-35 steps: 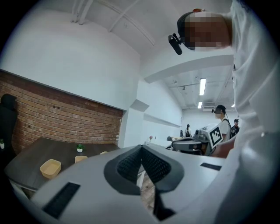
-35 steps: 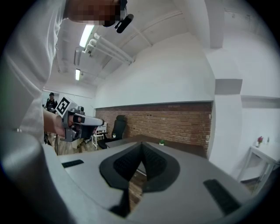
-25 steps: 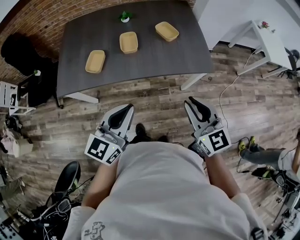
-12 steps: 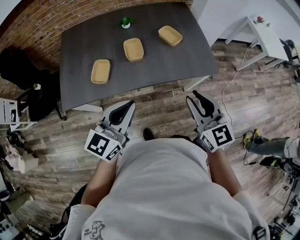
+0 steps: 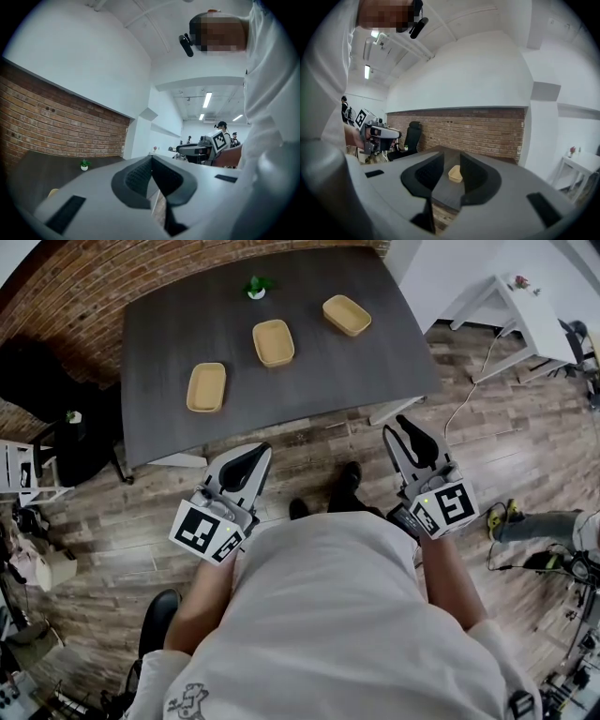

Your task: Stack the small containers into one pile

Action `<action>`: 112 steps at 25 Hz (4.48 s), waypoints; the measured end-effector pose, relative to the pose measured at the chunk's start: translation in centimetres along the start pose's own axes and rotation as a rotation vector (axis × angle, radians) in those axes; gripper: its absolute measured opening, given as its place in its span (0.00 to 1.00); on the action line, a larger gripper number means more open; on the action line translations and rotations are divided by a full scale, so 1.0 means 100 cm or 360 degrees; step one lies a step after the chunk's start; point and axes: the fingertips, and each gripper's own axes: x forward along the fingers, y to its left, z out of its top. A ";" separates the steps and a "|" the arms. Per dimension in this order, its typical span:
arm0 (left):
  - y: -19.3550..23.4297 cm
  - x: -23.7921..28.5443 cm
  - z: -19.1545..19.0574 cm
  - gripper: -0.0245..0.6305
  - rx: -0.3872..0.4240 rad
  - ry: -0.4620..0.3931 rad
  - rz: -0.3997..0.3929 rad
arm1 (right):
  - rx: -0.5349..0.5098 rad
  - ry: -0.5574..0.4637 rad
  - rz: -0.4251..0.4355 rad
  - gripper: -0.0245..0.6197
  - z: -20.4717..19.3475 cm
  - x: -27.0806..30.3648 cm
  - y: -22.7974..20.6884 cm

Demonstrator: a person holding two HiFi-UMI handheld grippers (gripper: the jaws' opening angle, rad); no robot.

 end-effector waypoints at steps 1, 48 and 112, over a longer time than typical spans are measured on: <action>0.002 0.000 0.000 0.05 0.0000 0.0001 0.0005 | 0.0000 0.0002 0.0003 0.21 0.000 0.003 -0.002; 0.019 0.282 0.007 0.05 0.0024 0.0151 0.0310 | 0.0127 0.0003 0.0410 0.24 -0.034 0.106 -0.272; 0.194 0.380 -0.067 0.05 -0.0253 0.0358 0.0243 | 0.0098 0.0822 0.0667 0.24 -0.183 0.316 -0.304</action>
